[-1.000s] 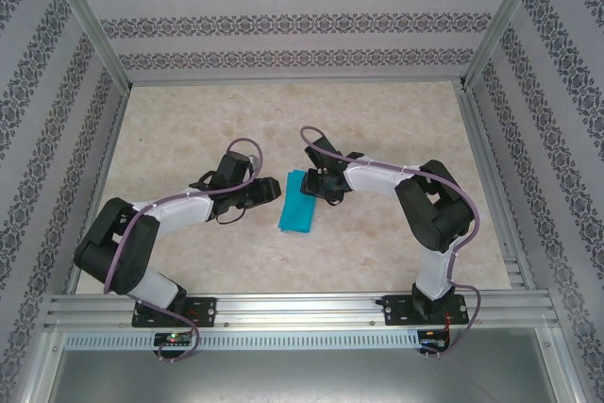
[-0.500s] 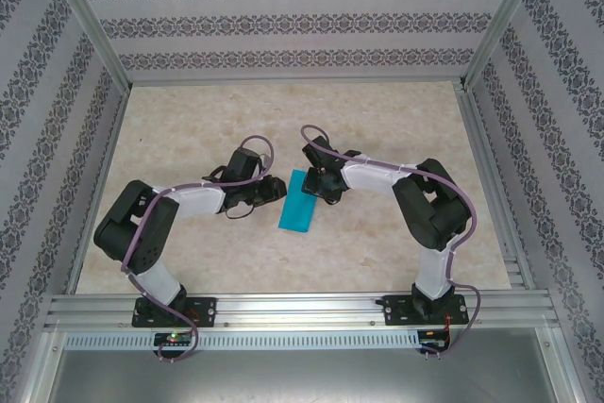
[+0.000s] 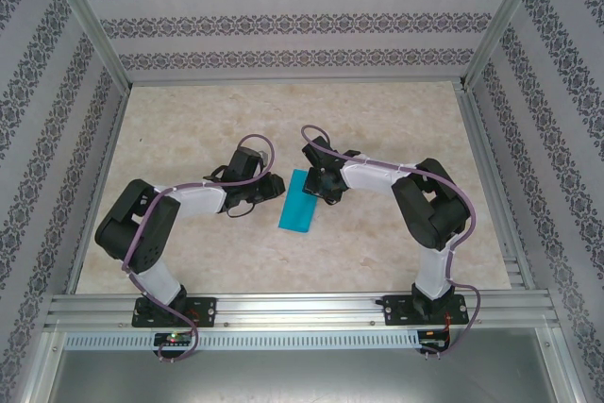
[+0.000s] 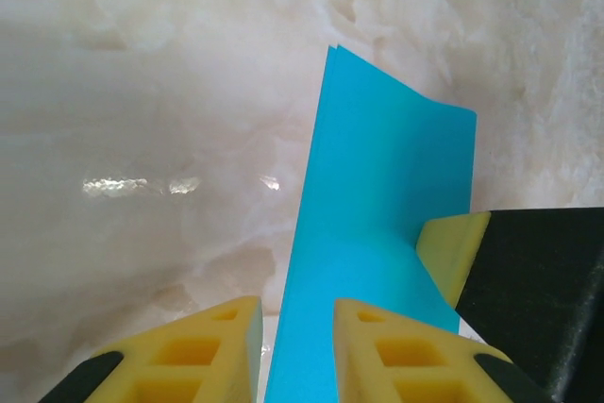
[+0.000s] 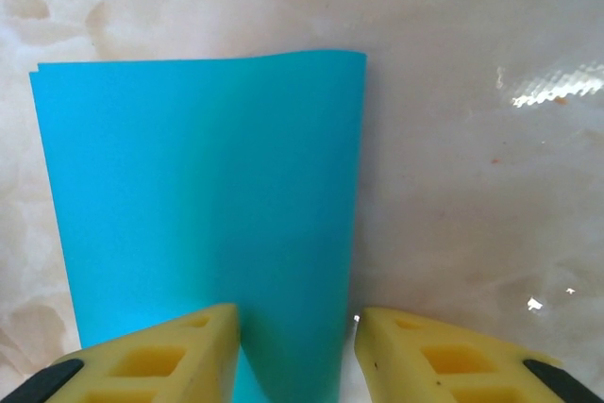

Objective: Fold a paper plane with a square sheet of paper (pick it up from the middle)
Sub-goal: First fold in half a square sheet of paper at the center of the table.

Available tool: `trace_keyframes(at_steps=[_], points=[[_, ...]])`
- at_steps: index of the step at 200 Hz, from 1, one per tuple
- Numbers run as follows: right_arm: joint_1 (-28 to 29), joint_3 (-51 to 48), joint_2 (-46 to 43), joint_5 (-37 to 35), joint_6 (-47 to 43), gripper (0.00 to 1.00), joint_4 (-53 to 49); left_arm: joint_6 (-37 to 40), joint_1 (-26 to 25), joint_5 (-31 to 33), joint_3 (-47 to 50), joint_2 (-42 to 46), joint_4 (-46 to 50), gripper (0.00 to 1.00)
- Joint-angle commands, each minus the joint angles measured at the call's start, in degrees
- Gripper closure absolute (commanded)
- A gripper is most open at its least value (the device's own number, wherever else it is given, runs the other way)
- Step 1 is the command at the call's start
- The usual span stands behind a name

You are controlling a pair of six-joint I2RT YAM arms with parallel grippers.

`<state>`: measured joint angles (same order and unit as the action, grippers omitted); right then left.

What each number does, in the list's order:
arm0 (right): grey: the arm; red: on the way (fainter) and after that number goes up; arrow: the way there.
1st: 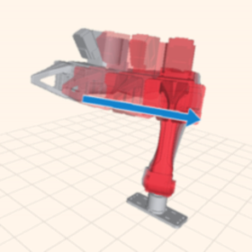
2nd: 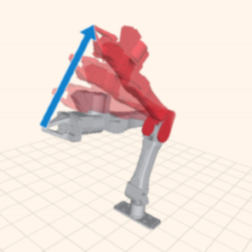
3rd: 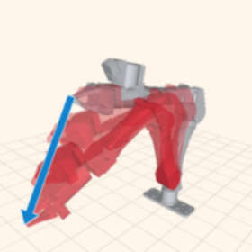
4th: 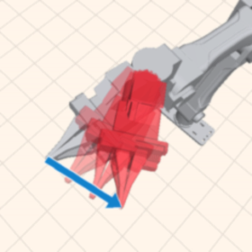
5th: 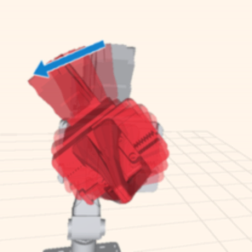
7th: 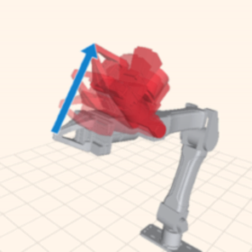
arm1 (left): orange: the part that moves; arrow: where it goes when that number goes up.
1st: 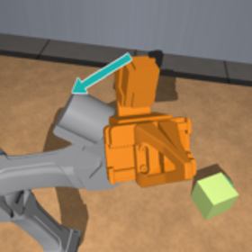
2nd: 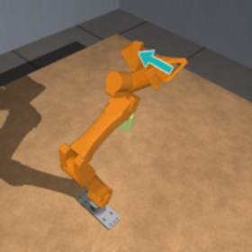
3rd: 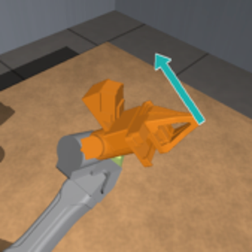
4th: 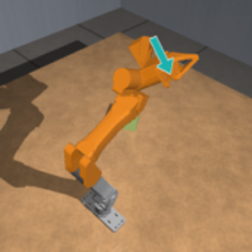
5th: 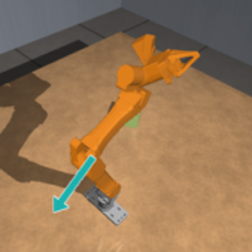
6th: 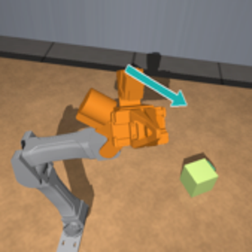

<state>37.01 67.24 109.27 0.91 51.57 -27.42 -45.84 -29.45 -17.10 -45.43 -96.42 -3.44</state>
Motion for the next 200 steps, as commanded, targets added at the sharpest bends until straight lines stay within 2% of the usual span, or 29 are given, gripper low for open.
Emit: trace_keyframes(at_steps=[1, 53, 94, 128, 200], points=[[-0.4, -2.1, 4.5, -2.8, -0.9, 0.57, -2.1, -0.8, -0.9, 1.7, 0.2, 1.2, -1.8, 0.73], [-0.2, -1.5, 6.3, -2.7, -1.5, 0.56, -3.7, 0.1, -0.7, 3.9, -0.2, 1.8, 1.3, 0.73], [0.0, -0.6, 8.1, -3.0, -1.9, 0.57, -4.9, 0.2, -0.7, 1.3, -0.7, 1.5, -0.1, 0.73], [0.1, -0.8, 8.7, -3.2, -2.0, 0.59, -4.9, 0.2, -0.7, 2.1, -1.0, 1.2, 0.8, 0.74], [0.3, -0.1, 10.0, -2.6, -2.3, 0.56, -4.7, 0.5, -0.8, -0.3, -1.2, 0.1, -0.5, 0.74]])
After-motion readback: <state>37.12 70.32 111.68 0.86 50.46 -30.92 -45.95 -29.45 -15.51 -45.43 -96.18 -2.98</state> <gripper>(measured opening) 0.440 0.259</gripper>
